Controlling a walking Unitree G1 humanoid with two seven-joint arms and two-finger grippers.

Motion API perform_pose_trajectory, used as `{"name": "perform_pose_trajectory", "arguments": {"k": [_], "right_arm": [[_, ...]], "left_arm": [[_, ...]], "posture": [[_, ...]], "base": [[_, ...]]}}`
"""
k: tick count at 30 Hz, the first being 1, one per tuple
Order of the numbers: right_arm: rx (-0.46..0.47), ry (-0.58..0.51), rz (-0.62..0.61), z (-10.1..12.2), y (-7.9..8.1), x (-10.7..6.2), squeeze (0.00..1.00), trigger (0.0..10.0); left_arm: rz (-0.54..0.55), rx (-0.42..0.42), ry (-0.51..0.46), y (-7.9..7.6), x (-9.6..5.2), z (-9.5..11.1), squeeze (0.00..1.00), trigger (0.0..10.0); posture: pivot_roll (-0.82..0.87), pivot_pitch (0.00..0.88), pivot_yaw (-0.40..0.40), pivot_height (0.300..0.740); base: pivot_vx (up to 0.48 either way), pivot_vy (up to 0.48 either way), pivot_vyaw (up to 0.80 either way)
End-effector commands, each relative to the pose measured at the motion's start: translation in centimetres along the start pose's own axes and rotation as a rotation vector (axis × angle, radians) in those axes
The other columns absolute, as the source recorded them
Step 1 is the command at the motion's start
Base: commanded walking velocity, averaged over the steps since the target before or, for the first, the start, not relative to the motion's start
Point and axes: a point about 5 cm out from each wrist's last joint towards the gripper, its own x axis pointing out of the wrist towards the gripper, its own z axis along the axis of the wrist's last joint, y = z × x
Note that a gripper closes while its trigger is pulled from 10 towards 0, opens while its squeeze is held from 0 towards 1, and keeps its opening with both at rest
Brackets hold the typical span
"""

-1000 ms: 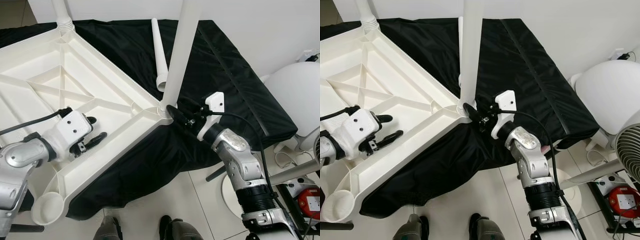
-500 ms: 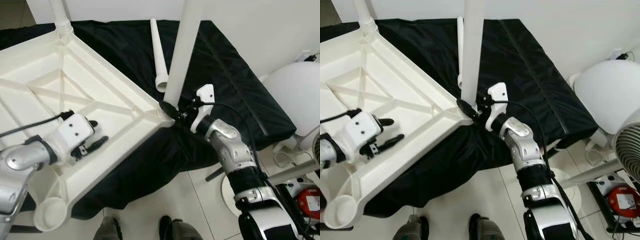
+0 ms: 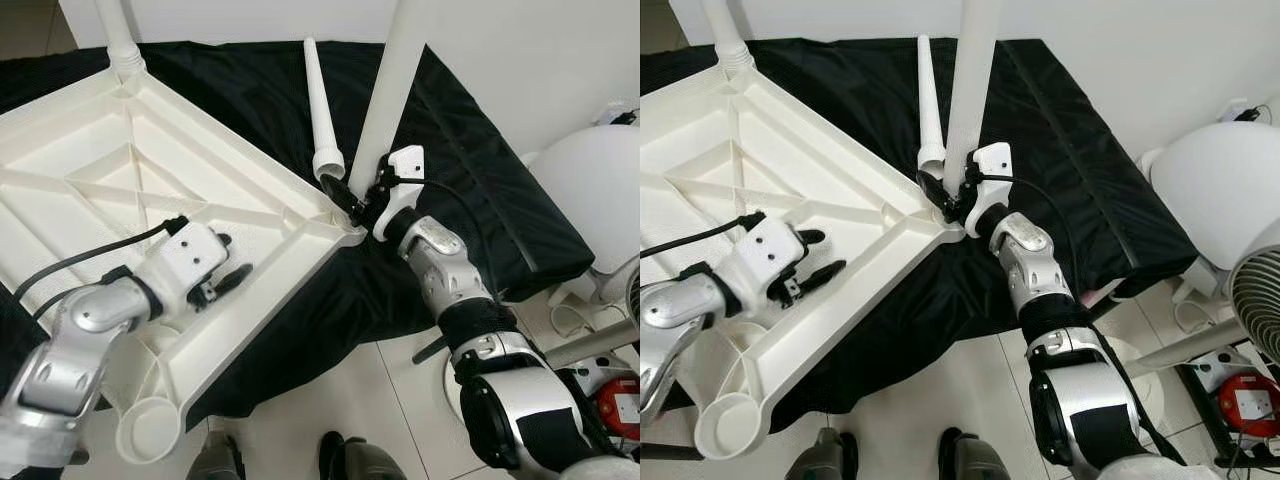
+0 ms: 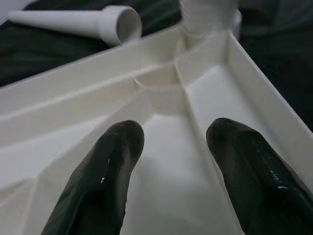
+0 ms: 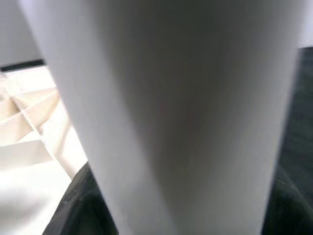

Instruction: Building children table

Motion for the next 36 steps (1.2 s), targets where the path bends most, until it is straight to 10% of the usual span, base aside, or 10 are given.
{"name": "perform_pose_trajectory", "arguments": {"k": [1, 18, 19, 21, 22, 27, 28, 36], "right_arm": [[0.001, -0.034, 0.043, 0.0, 0.8, -0.3, 0.0, 10.0], [0.02, -0.186, -0.171, 1.7, -0.3, -7.8, 0.0, 10.0], [0.011, -0.19, -0.203, 1.9, -0.5, -8.4, 0.0, 10.0], [0.011, -0.19, -0.203, 1.9, -0.5, -8.4, 0.0, 10.0], [0.005, -0.189, -0.244, 1.9, -0.8, -9.3, 0.0, 10.0], [0.001, -0.175, -0.299, 2.1, -1.0, -11.2, 0.0, 10.0], [0.0, -0.16, -0.314, 2.1, -1.1, -12.1, 0.0, 10.0], [-0.016, -0.12, -0.336, 2.7, -1.3, -14.0, 0.0, 10.0]], "left_arm": [[0.129, 0.008, -0.001, 1.4, -0.5, -0.2, 0.0, 10.0], [0.241, -0.1, -0.065, 6.4, -3.0, -0.4, 0.11, 10.0], [0.236, -0.112, -0.069, 6.5, -3.1, -0.4, 0.66, 10.0], [0.236, -0.112, -0.069, 6.5, -3.1, -0.4, 0.66, 10.0], [0.202, -0.128, -0.076, 6.4, -3.4, -0.5, 1.0, 10.0], [0.078, -0.149, -0.03, 5.8, -4.3, -1.1, 1.0, 10.0], [0.0, -0.144, 0.028, 5.6, -5.1, -1.8, 0.0, 10.0], [-0.102, -0.089, 0.218, 6.5, -7.5, -3.8, 0.0, 10.0]], "posture": [[0.11, 0.185, -0.064, 0.74], [0.09, 0.172, -0.042, 0.74], [0.09, 0.171, -0.042, 0.74], [0.09, 0.171, -0.042, 0.74], [0.09, 0.166, -0.041, 0.74], [0.1, 0.159, -0.038, 0.74], [0.1, 0.158, -0.037, 0.74], [0.09, 0.152, -0.03, 0.74]], "base": [[0.0, 0.0, 0.0], [0.0, 0.0, 0.0], [0.0, 0.0, 0.0], [0.0, 0.0, 0.0], [0.0, 0.0, 0.0], [0.0, 0.0, 0.0], [0.0, 0.0, 0.0], [0.0, 0.0, 0.0]]}}
